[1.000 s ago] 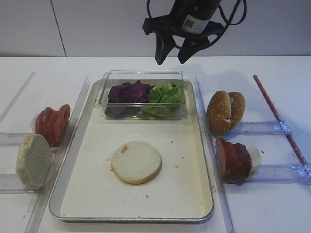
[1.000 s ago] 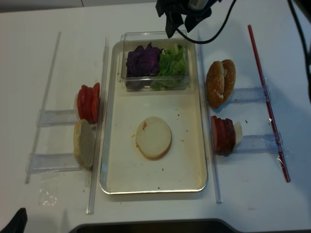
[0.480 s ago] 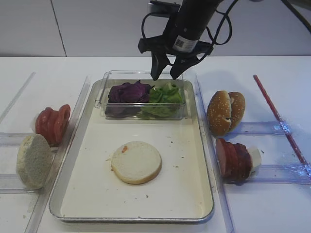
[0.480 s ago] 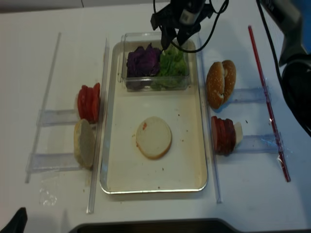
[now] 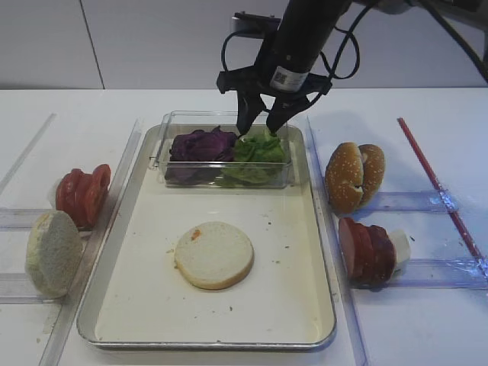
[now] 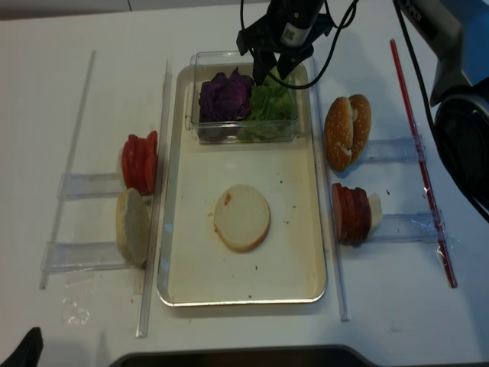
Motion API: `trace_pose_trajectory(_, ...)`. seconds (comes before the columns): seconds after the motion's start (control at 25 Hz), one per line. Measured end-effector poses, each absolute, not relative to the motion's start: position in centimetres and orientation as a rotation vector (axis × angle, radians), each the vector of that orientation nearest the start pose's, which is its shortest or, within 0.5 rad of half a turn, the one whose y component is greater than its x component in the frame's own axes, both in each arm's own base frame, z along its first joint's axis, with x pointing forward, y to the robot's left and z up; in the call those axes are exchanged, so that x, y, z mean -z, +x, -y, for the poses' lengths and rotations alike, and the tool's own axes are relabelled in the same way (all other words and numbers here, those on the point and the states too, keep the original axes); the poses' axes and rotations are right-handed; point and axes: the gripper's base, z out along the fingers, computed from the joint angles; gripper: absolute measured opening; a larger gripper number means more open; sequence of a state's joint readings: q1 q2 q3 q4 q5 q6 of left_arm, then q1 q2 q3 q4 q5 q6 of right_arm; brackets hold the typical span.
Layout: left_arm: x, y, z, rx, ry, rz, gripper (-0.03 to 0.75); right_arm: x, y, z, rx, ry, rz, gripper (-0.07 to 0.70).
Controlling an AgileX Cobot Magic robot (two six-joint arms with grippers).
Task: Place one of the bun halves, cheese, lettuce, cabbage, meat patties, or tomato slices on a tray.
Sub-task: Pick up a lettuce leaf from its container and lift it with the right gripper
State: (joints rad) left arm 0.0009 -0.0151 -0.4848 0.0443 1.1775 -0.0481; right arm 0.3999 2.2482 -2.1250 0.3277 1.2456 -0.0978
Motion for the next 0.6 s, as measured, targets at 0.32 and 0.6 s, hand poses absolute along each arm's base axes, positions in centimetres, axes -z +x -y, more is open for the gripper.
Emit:
trace_pose_trajectory(0.32,-26.4,-1.1,-0.4,-0.027,-0.058,-2.160,0.645,-23.2,44.4,-21.8,-0.527,-0.618,-2.810,0.424)
trace_pose_trajectory(0.6,-26.4,-1.1,-0.4,-0.027,-0.058,-2.160,0.645,-22.4,44.8,-21.7,-0.482,-0.626,-2.817,0.424)
